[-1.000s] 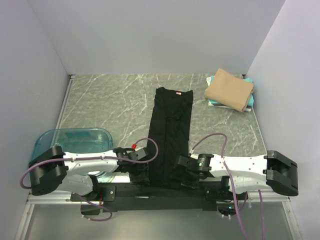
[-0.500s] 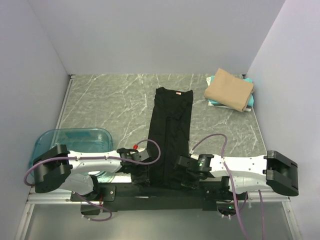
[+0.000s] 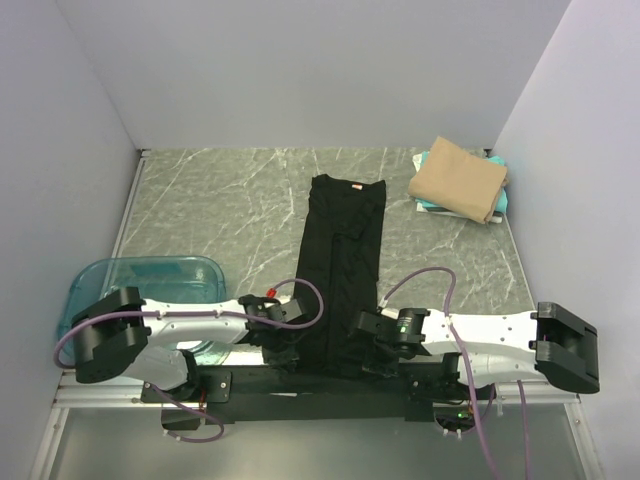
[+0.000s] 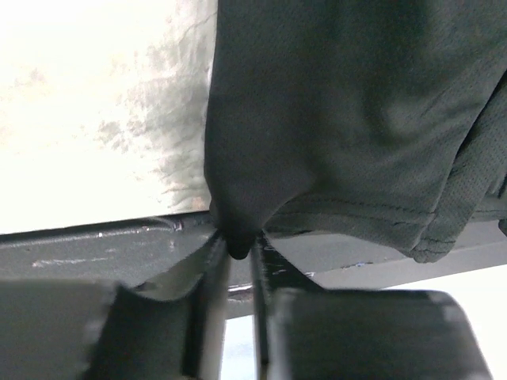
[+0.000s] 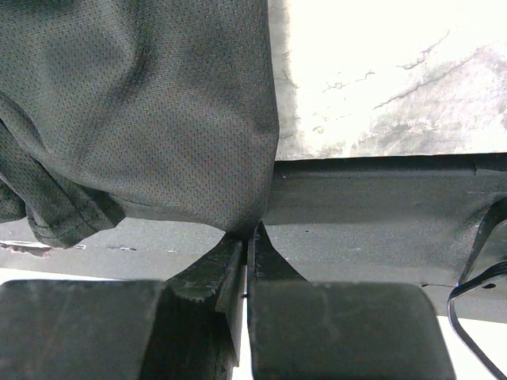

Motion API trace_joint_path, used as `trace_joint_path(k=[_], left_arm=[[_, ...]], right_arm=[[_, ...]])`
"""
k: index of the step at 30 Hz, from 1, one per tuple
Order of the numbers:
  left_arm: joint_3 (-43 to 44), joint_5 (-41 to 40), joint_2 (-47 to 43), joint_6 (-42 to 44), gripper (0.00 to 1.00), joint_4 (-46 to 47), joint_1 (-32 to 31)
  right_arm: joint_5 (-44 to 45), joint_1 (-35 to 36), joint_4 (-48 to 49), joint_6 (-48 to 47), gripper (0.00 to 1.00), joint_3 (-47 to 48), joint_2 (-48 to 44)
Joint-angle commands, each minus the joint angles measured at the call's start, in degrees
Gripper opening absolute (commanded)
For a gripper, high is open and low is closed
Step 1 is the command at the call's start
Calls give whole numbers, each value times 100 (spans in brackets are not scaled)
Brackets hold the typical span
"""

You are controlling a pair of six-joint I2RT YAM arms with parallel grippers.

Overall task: Fold and stack the t-shirts
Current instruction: Fold the tshirt

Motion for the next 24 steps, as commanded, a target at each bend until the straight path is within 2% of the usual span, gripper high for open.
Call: trace_joint_path(k=[1,2,3,5,15,24], left_arm=[[190,-488,218,106,19,77,-13],[208,-497,236,115,16,77,-22],[217,-505,236,124,7,77,-13],[252,-514,201,141,1,59,-13],[779,-1059,-476,150,1,-468,-13],[955,-1340,-415,378,1,-406,4]], right_arm=[[136,-34,-38,-4,0,100,-100],[145,-34,-38,-12,0,101,-91],[145,-34,-38,-21,0,109,-83],[171,-25,-108,-30,0,135,-100],[785,-60,-987,225,0,601,-855],[1155,-806,-1225,-179,0,804,-1172]])
